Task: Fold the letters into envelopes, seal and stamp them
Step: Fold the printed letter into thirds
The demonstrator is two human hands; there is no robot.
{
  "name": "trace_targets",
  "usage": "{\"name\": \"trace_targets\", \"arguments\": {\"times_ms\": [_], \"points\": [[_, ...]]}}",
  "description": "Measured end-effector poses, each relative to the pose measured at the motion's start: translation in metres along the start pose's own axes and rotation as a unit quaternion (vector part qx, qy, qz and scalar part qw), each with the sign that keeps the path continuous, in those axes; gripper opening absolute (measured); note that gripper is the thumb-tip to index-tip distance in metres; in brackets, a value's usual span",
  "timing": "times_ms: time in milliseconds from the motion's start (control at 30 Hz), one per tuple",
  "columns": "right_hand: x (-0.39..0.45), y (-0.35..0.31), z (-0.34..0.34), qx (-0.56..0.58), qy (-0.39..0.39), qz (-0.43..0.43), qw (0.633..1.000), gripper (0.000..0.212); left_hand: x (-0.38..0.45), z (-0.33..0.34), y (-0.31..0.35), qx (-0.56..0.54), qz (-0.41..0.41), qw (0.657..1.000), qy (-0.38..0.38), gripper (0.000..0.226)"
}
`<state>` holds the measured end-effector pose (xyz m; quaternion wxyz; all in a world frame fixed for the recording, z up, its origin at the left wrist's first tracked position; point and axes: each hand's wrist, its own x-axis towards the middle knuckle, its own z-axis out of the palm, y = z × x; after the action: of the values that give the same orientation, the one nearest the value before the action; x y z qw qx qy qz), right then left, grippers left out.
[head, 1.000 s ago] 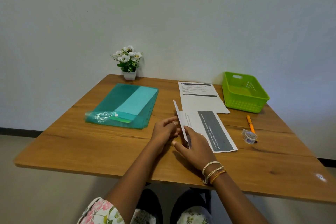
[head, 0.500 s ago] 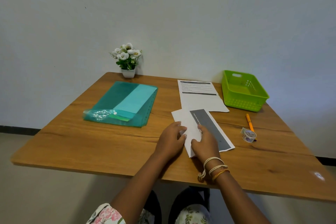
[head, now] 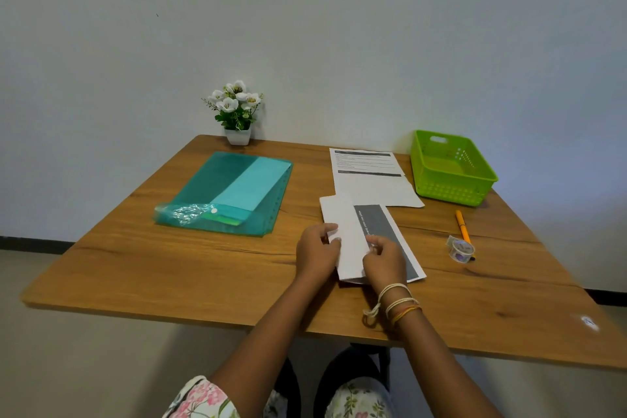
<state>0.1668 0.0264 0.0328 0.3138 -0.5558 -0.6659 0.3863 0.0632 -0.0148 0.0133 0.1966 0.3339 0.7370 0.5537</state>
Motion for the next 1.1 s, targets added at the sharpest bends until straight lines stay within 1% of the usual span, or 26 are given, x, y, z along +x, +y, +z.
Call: {"name": "trace_targets", "arguments": {"times_ms": [67,100,133,200,267,300,400,467,533,667,733,800,867,900,933,1000,1100], "points": [[0.003,0.000,-0.001,0.039,-0.025,0.022,0.999,0.036,0.002,-0.003,0.001,-0.047,-0.039,0.998,0.026,0.024],[0.003,0.001,-0.001,0.034,-0.040,0.018,0.998,0.035,0.004,-0.004,0.000,-0.053,-0.051,0.997,0.039,0.021],[0.003,0.002,-0.001,0.010,-0.052,0.006,0.999,0.034,0.006,-0.005,-0.001,-0.052,-0.058,0.996,0.050,0.020],[0.002,0.003,0.001,-0.085,-0.063,-0.038,0.994,0.038,0.009,-0.007,-0.004,-0.029,-0.059,0.996,0.067,0.023],[-0.001,0.005,0.002,-0.180,-0.047,-0.090,0.978,0.044,0.009,-0.007,-0.004,0.007,-0.058,0.996,0.070,0.029],[-0.002,0.006,0.003,-0.208,-0.038,-0.114,0.971,0.045,0.009,-0.007,-0.004,0.018,-0.058,0.996,0.066,0.032],[-0.004,0.014,0.003,-0.249,-0.047,-0.182,0.950,0.040,0.010,-0.007,-0.003,0.027,-0.058,0.996,0.058,0.037],[-0.003,0.021,0.000,-0.267,-0.055,-0.210,0.939,0.037,0.012,-0.008,-0.003,0.017,-0.071,0.995,0.064,0.039],[-0.003,0.026,-0.003,-0.250,-0.059,-0.216,0.942,0.036,0.011,-0.008,-0.003,-0.003,-0.073,0.995,0.072,0.041],[-0.004,0.029,-0.004,-0.190,-0.081,-0.236,0.950,0.034,0.005,-0.008,-0.006,-0.080,-0.022,0.992,0.094,0.036],[-0.007,0.022,-0.006,-0.118,-0.117,-0.210,0.964,0.033,0.001,-0.010,-0.006,-0.115,0.001,0.989,0.088,0.033],[-0.010,0.007,-0.007,-0.019,-0.161,-0.163,0.973,0.032,-0.003,-0.011,-0.007,-0.127,0.028,0.990,0.057,0.033],[-0.011,-0.006,-0.007,0.052,-0.182,-0.108,0.976,0.030,-0.008,-0.012,-0.007,-0.096,0.069,0.993,0.029,0.033],[-0.010,-0.011,-0.006,0.082,-0.188,-0.081,0.975,0.034,-0.009,-0.012,-0.007,-0.071,0.090,0.993,0.018,0.033],[-0.009,-0.014,-0.006,0.093,-0.191,-0.061,0.975,0.038,-0.011,-0.011,-0.008,-0.049,0.107,0.993,0.009,0.033],[-0.006,-0.019,-0.006,0.066,-0.198,-0.054,0.976,0.042,-0.013,-0.008,-0.008,-0.007,0.132,0.991,-0.006,0.031],[0.000,-0.021,-0.009,0.098,-0.204,-0.021,0.974,0.032,-0.014,-0.005,-0.009,0.054,0.165,0.985,-0.007,0.030]]}}
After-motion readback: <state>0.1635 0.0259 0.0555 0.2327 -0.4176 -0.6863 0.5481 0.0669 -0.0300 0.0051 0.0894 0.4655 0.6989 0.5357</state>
